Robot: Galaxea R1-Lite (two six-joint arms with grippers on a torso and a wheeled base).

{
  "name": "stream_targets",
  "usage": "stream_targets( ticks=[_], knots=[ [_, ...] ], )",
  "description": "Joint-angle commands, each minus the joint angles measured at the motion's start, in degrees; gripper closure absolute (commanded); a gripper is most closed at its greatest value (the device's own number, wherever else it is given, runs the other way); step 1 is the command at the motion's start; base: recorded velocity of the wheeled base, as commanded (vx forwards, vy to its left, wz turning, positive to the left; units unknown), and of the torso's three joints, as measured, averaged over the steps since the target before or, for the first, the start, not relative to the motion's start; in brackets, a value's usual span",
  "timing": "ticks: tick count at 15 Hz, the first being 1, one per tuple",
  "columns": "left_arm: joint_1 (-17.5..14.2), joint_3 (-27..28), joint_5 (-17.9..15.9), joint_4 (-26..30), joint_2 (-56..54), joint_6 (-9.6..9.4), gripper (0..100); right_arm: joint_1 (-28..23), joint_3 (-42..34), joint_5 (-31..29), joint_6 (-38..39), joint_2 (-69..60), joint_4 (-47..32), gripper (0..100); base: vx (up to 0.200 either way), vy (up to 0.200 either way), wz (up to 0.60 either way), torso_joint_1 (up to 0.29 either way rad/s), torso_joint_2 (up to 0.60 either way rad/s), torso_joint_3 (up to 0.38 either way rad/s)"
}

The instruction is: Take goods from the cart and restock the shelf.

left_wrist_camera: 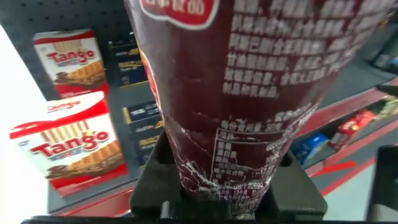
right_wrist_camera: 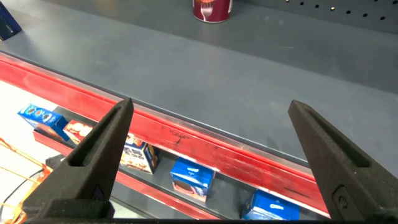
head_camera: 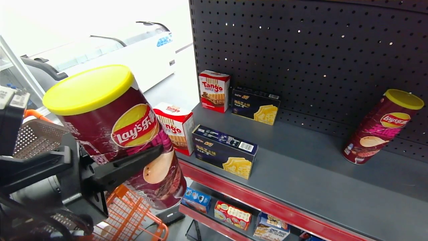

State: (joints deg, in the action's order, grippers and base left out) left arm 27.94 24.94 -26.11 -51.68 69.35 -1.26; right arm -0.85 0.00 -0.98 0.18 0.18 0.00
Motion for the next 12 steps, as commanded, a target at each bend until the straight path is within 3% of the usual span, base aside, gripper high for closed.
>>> stream_targets(
  ticks=[1, 4, 12],
  knots=[
    [1.4, 0.5, -1.7, 0.0, -0.1, 0.64, 100, 0.0, 0.0, 0.0, 0.0, 0.1, 0.0, 0, 0.0, 0.0, 0.0, 0.0, 0.0, 0.0],
    [4.1, 0.5, -3.0, 0.0, 0.1, 0.82, 100, 0.0, 0.0, 0.0, 0.1, 0.1, 0.0, 0, 0.0, 0.0, 0.0, 0.0, 0.0, 0.0],
    [5.9, 1.4, -4.4, 0.0, 0.8, 0.82, 100, 0.0, 0.0, 0.0, 0.0, 0.0, 0.0, 0, 0.0, 0.0, -0.6, 0.004, 0.0, 0.004]
  ],
)
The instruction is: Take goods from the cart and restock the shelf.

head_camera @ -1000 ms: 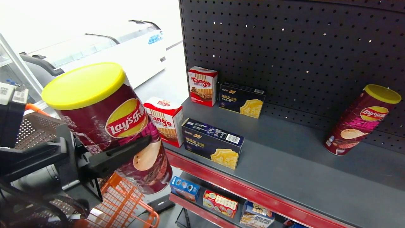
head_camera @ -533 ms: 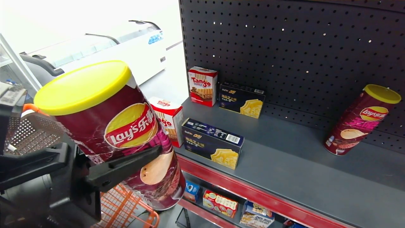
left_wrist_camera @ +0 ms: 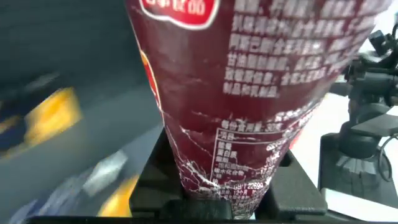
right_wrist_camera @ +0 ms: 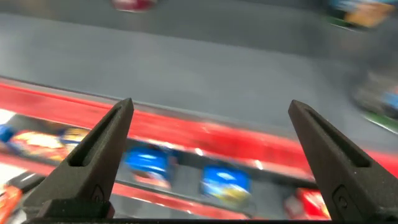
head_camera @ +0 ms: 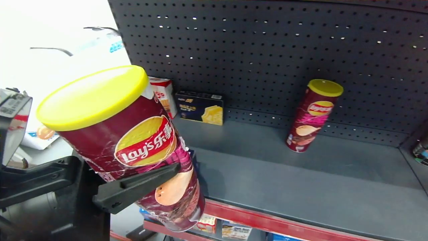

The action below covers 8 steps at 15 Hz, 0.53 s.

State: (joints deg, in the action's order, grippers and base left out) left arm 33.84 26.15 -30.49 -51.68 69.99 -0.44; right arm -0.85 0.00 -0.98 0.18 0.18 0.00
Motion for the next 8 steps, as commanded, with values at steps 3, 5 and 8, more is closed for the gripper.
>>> stream_targets(
  ticks=[3, 5, 8],
  knots=[
    [0.0, 0.7, 0.0, 0.0, 0.2, 0.0, 100, 0.0, 0.0, 0.0, 0.0, 0.0, 0.0, 0, 0.0, 0.0, -0.6, 0.002, 0.0, 0.002],
    [-0.2, 0.6, 0.0, 0.0, 0.2, 0.0, 100, 0.0, 0.0, 0.0, 0.0, 0.0, 0.0, 0, 0.0, 0.0, -0.3, 0.001, 0.0, 0.001],
    [-0.8, 0.0, 0.1, 0.0, 0.2, 0.0, 100, 0.0, 0.0, 0.0, 0.0, 0.0, 0.0, 0, 0.0, 0.0, 0.0, 0.0, 0.0, 0.0]
  ],
)
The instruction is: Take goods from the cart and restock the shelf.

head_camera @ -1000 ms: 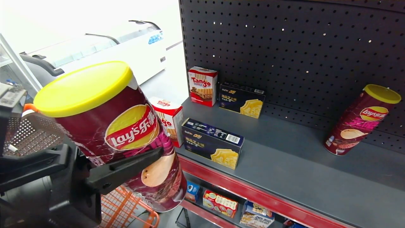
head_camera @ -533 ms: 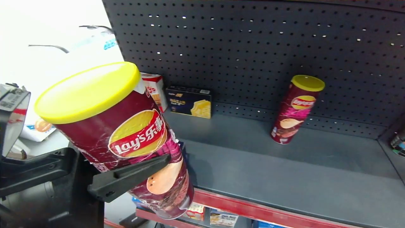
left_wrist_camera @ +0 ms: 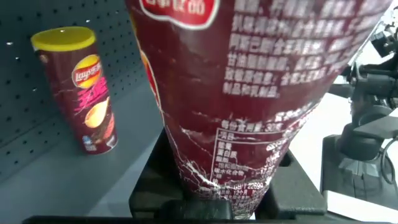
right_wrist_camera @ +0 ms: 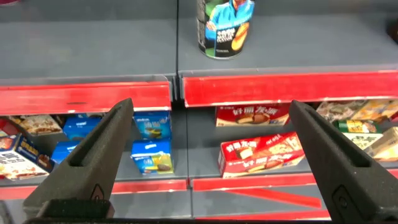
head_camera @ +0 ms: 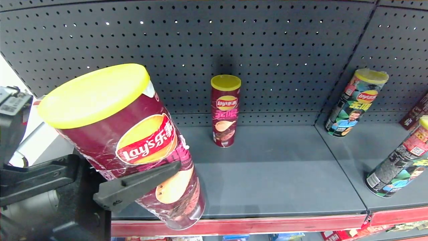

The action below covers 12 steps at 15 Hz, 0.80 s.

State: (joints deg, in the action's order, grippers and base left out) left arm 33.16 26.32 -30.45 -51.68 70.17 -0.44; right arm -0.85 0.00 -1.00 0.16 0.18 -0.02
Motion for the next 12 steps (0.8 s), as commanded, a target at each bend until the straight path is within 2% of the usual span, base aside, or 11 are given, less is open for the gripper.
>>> stream_targets(
  ticks=[1, 6, 8, 12],
  knots=[
    [-0.1, -0.4, 0.0, 0.0, -0.1, 0.0, 100, 0.0, 0.0, 0.0, 0.0, 0.0, 0.0, 0, 0.0, 0.0, 0.0, 0.0, 0.0, 0.0],
    [-1.4, -0.7, 0.0, -0.1, -0.2, 0.0, 100, 0.0, 0.0, 0.0, 0.0, 0.1, -0.1, 0, 0.0, 0.0, 0.0, 0.0, 0.0, 0.0],
    [-2.3, -1.1, 0.0, -0.1, -0.2, 0.0, 100, 0.0, 0.0, 0.0, 0.1, 0.0, 0.0, 0, 0.0, 0.0, 0.6, 0.002, 0.0, 0.0],
    [-2.5, -0.8, 0.0, -0.1, 0.0, 0.0, 100, 0.0, 0.0, 0.0, 0.1, 0.0, 0.0, 0, 0.0, 0.0, 0.0, 0.0, 0.0, 0.0]
  ],
)
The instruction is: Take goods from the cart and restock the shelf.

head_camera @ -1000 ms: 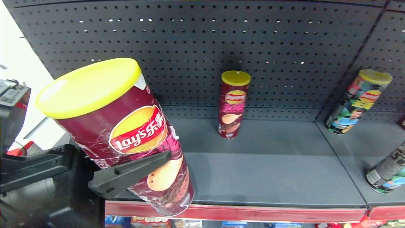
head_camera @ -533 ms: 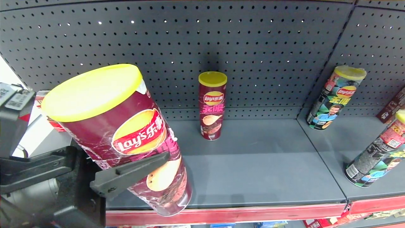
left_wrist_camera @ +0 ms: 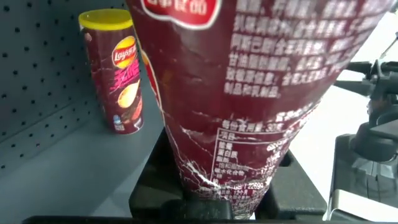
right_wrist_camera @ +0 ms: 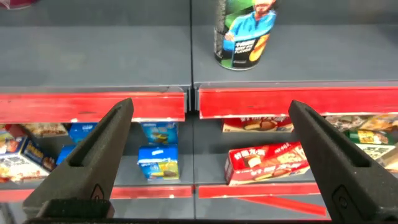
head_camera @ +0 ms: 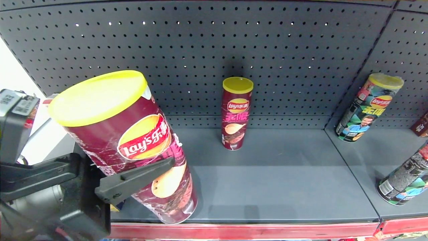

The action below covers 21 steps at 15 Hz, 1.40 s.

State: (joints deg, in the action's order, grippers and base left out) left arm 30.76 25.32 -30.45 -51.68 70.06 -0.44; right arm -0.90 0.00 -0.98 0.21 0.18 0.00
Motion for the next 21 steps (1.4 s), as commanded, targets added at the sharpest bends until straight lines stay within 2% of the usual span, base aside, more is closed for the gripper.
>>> stream_targets(
  ticks=[1, 3, 4, 5, 6, 9, 11, 12, 13, 14, 15, 17, 21],
  knots=[
    [-0.1, 0.0, 0.0, -0.1, 0.2, 0.0, 100, 0.0, 0.0, 0.0, 0.0, 0.0, 0.0, 0, 0.0, 0.0, 0.0, 0.0, 0.0, 0.0],
    [-0.1, -0.1, 0.0, -0.1, 0.1, 0.0, 100, 0.0, 0.0, 0.1, 0.0, 0.1, -0.1, 0, 0.0, 0.0, 0.0, 0.0, 0.0, 0.0],
    [-0.1, -0.3, 0.0, -0.1, -0.1, 0.97, 100, 0.0, 0.0, 0.4, -0.3, 0.1, -0.4, 0, 0.0, 0.0, 0.0, 0.0, 0.0, 0.0],
    [-0.1, -0.3, 0.0, -0.1, -0.1, 0.97, 100, 0.0, 0.0, 0.4, -0.3, 0.1, -0.4, 0, 0.0, 0.0, 0.0, 0.0, 0.0, 0.0],
    [-0.1, -2.7, 0.3, -0.5, -0.6, 3.87, 100, 0.6, 0.1, 0.5, -0.5, 1.2, -0.4, 0, 0.0, 0.0, 0.0, 0.0, 0.0, 0.0],
    [-0.4, -1.3, 0.0, -0.6, -0.1, 3.95, 100, 0.9, 0.1, 2.2, -0.5, 2.1, -0.4, 0, 0.0, 0.0, 0.0, 0.0, 0.0, 0.0],
    [-2.1, 1.0, 0.0, -0.2, 0.3, 4.04, 100, 0.7, 0.1, 2.2, -0.4, 2.0, -0.1, 0, 0.0, 0.0, 0.0, 0.0, 0.0, 0.0],
    [-2.9, 1.4, 0.0, -0.2, 0.4, 4.04, 100, 0.8, 3.7, 2.4, 0.7, 2.8, 0.3, 0, 0.0, 0.0, 0.0, 0.0, 0.0, 0.0],
    [-3.3, 1.3, -0.1, -0.2, 0.5, 3.95, 100, 1.2, 13.6, 2.6, 3.6, 9.4, -0.1, 0, 0.0, 0.0, 0.0, 0.0, 0.0, 0.0],
    [-3.6, 1.1, 0.0, -0.3, 0.7, 3.95, 100, 2.8, 17.6, 3.3, 6.1, 18.4, -0.9, 0, 0.0, 0.0, 0.0, 0.0, 0.0, 0.0],
    [-3.6, -0.4, 0.0, -0.2, 0.4, 3.87, 100, 5.7, 16.9, 5.7, 2.4, 17.7, -0.9, 0, 0.0, 0.0, 0.0, 0.0, 0.0, 0.0],
    [-3.6, -1.7, 0.0, -0.4, 0.4, 3.87, 100, 9.9, 18.1, 8.5, 0.1, 18.9, -1.7, 0, 0.0, 0.0, 0.0, 0.0, 0.0, 0.0],
    [-3.6, -0.7, 0.0, -0.9, 1.9, 3.87, 100, 21.3, 21.9, 9.5, -0.4, 30.4, -1.0, 0, 0.0, 0.0, 0.0, 0.0, 0.0, 0.0]
  ],
)
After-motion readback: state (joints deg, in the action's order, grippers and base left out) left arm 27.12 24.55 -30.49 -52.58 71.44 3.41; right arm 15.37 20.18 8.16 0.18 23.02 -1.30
